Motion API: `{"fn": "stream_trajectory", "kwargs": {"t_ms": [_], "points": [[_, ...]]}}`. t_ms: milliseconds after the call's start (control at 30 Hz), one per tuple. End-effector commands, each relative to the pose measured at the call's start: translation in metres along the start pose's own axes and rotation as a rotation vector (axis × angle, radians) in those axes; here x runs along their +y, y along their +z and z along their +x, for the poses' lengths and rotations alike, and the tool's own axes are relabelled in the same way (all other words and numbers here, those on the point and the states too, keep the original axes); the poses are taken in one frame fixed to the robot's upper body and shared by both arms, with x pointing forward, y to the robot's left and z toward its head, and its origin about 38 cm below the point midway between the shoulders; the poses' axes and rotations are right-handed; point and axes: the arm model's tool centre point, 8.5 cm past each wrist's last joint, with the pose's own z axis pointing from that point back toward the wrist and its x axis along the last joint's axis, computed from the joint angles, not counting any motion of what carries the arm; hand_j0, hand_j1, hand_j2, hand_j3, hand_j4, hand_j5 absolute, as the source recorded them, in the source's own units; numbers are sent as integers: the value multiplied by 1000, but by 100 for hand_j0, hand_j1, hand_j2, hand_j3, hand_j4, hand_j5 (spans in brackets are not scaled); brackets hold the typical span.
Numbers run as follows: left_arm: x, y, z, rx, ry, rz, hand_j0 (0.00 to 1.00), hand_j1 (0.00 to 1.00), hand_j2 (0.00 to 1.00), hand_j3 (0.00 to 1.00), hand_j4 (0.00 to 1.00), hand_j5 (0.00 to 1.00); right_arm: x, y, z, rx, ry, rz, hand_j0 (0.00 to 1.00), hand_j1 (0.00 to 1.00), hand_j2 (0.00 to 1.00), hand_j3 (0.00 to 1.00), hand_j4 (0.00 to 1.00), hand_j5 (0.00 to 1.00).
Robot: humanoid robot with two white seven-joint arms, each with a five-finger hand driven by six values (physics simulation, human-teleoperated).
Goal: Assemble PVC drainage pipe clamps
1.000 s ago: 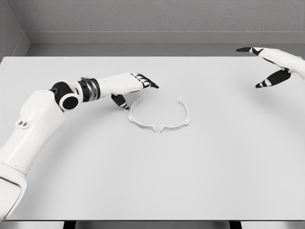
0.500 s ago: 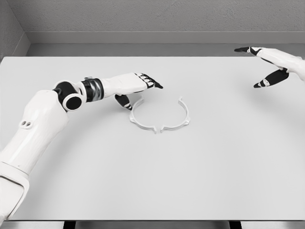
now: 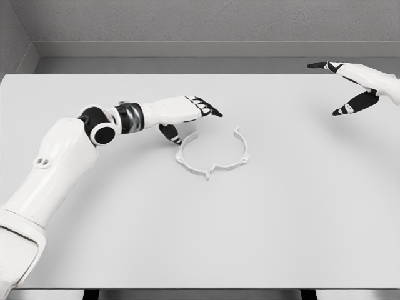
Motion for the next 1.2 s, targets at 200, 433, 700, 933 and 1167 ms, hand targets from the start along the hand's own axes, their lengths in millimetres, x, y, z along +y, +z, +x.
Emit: {"fn": "stream_trajectory", "kwargs": {"t_ms": [200,433,700,933,1167], "points": [[2,-6,6,-14,5,10,100,100,100,100,100,100,0,-2,4,-11,5,5,100,100,100,100,100,100],[13,7,-8,18,-8,22,100,100,100,100,100,100,0,-2,4,-11,5,5,100,100,100,100,100,100],[26,114,-78,199,37,101,100,100,100,100,100,100,-1,-2,4,-12,7,5,100,100,100,100,100,100],[25,132,-87,229,60,128,100,100,100,100,100,100,7,-69,57,-154,53,70,100,100,100,100,100,100],[23,133,-88,233,64,122,100,100,100,100,100,100,18,-135,103,-225,106,161,100,100,100,100,100,100]]}}
